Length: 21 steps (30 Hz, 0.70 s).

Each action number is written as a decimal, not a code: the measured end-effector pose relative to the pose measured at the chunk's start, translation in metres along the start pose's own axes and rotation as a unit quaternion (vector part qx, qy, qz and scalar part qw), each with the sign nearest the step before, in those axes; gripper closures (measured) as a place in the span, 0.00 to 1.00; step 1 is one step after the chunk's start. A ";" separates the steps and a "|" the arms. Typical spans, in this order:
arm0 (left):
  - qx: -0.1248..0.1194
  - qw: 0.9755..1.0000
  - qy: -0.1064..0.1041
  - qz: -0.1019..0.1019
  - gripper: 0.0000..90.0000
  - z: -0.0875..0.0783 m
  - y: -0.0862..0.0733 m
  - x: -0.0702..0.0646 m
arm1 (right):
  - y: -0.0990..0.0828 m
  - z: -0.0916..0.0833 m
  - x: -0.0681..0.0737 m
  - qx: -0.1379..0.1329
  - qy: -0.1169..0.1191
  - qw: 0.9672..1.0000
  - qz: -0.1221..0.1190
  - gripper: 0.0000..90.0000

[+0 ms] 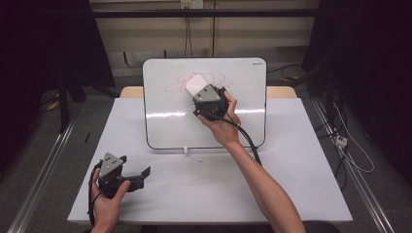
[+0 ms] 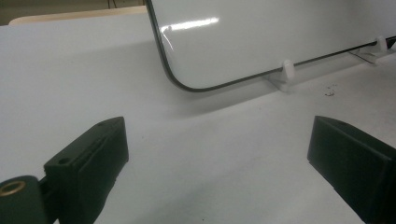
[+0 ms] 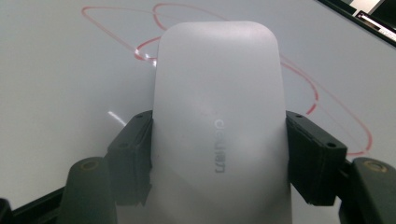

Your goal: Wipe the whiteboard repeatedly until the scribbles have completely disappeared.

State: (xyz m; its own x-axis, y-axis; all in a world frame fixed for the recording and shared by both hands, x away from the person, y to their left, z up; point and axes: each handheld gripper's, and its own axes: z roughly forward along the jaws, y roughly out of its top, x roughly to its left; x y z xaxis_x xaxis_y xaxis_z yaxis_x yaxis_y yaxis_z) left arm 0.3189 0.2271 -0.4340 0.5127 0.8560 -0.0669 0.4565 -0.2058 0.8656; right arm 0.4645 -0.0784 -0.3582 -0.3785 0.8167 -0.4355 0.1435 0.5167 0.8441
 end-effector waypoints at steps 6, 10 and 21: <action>-0.004 1.000 0.001 -0.005 0.06 0.000 0.000 0.001 | -0.003 -0.002 0.012 -0.001 0.019 1.000 -0.017 0.35; -0.006 1.000 0.002 -0.007 0.06 -0.001 0.000 0.002 | -0.002 -0.002 0.009 0.003 0.025 1.000 -0.016 0.35; -0.009 1.000 0.004 -0.008 0.06 -0.004 -0.001 0.003 | -0.007 -0.007 -0.049 0.014 -0.028 0.999 0.044 0.35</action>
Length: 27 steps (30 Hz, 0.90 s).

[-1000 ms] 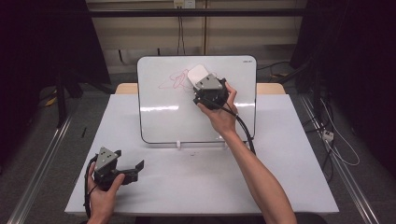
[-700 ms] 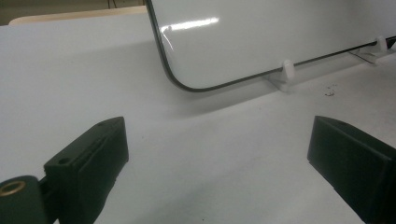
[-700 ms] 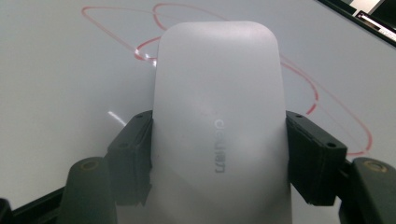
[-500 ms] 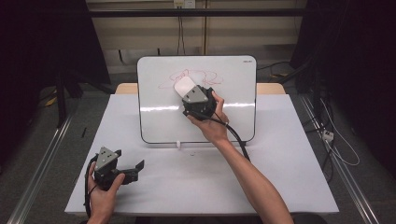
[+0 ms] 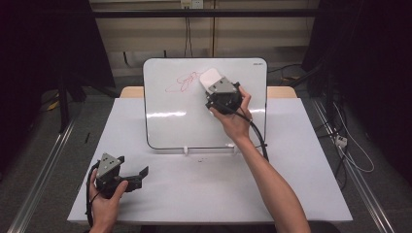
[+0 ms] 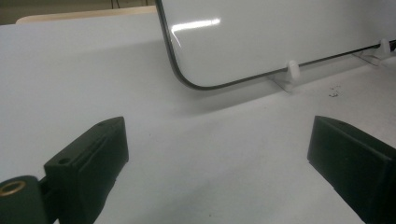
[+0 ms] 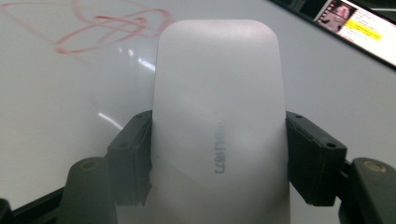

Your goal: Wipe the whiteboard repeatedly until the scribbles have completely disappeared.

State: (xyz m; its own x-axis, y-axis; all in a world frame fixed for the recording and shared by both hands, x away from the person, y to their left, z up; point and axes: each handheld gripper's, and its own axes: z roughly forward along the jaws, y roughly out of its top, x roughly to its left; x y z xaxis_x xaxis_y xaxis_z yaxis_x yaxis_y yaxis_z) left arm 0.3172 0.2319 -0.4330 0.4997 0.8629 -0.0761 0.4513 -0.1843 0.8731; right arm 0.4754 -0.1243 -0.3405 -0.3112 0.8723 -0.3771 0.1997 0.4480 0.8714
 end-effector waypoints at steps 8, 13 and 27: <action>0.001 1.000 0.000 0.002 0.06 -0.001 0.000 0.000 | -0.004 -0.004 -0.039 0.003 -0.030 0.999 0.040 0.35; -0.001 1.000 0.000 0.000 0.06 -0.001 0.000 0.000 | -0.008 -0.007 -0.055 0.005 -0.045 0.997 0.063 0.35; 0.001 1.000 0.000 0.005 0.06 -0.001 0.000 -0.002 | -0.010 -0.006 -0.030 0.010 -0.022 0.999 0.043 0.35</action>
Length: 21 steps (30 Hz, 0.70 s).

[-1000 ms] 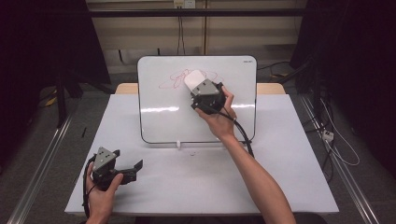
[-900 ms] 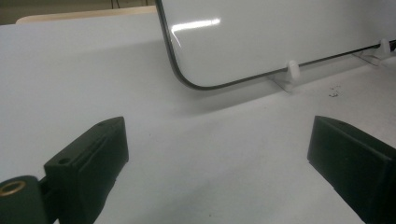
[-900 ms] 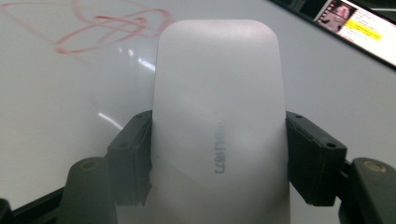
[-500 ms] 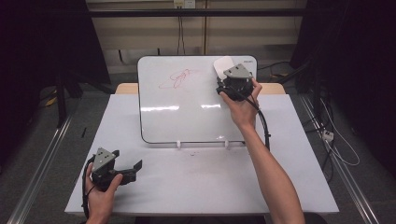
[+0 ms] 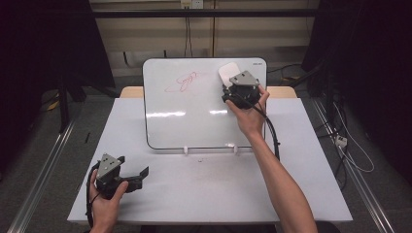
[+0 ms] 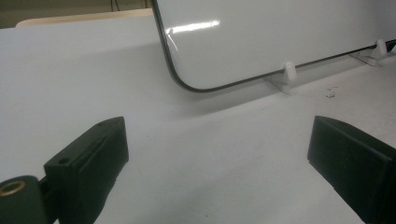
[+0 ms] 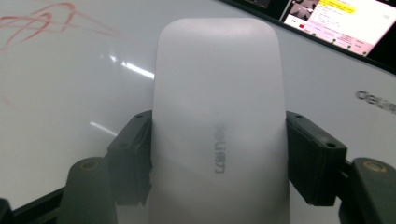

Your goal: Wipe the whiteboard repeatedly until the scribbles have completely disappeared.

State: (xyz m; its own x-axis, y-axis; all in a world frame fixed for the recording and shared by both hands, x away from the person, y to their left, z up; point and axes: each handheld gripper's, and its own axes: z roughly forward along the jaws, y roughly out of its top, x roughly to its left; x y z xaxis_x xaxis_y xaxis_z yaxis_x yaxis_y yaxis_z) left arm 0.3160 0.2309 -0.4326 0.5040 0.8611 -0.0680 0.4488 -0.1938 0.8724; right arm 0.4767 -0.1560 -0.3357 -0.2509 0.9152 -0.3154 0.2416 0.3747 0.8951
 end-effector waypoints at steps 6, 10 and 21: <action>-0.003 1.000 -0.002 0.001 0.06 -0.001 0.001 0.000 | 0.002 0.003 0.040 -0.006 0.035 0.998 -0.051 0.35; -0.005 1.000 -0.003 -0.002 0.06 -0.001 0.000 0.000 | 0.005 0.006 0.067 -0.006 0.050 0.996 -0.078 0.35; -0.004 1.000 -0.004 0.000 0.06 0.000 0.002 0.000 | 0.000 0.003 0.123 -0.009 0.086 0.987 -0.138 0.35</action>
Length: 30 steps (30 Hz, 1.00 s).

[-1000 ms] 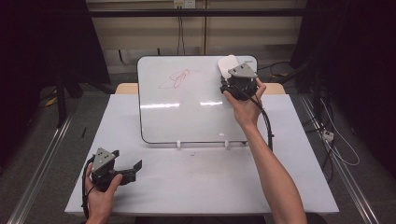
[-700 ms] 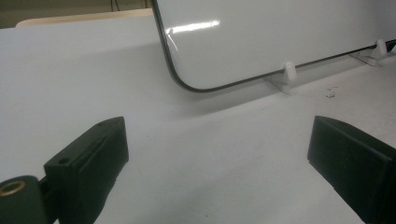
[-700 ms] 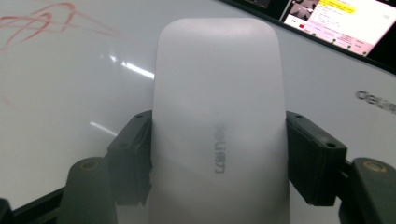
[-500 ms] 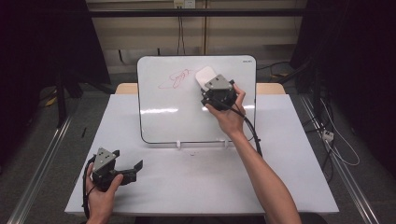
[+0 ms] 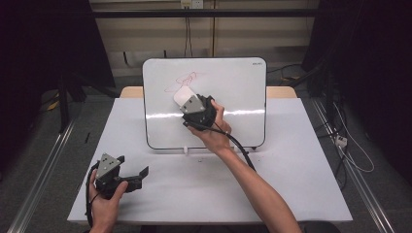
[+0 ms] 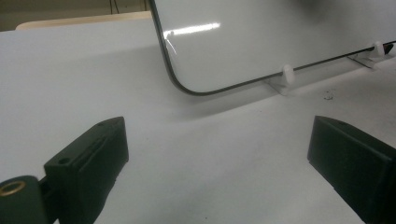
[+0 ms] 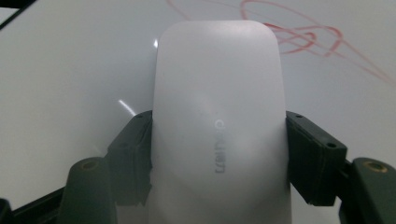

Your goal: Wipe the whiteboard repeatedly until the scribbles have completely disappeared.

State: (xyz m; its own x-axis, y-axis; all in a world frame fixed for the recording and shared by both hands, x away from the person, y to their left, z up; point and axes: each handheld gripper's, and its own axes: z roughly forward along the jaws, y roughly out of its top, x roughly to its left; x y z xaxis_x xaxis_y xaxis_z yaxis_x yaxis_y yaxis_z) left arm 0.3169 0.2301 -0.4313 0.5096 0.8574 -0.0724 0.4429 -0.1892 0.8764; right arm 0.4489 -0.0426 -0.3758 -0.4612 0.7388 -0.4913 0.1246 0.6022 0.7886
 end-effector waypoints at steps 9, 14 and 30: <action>0.003 1.000 -0.003 -0.003 0.06 0.002 0.000 0.001 | 0.003 0.002 0.003 -0.004 0.010 1.000 -0.012 0.35; -0.002 1.000 -0.005 -0.002 0.06 0.000 0.000 0.001 | 0.011 0.005 -0.019 -0.007 -0.001 1.000 0.015 0.35; -0.005 1.000 -0.002 -0.007 0.06 -0.001 0.000 0.003 | 0.015 0.003 -0.088 -0.015 -0.062 0.992 0.109 0.35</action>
State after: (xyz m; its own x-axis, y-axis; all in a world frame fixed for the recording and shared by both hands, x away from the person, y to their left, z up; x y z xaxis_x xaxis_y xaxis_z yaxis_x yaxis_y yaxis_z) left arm 0.3175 0.2339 -0.4312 0.5062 0.8580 -0.0873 0.4425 -0.1715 0.8802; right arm 0.4939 -0.0976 -0.3219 -0.3148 0.8828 -0.3486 0.1813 0.4165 0.8909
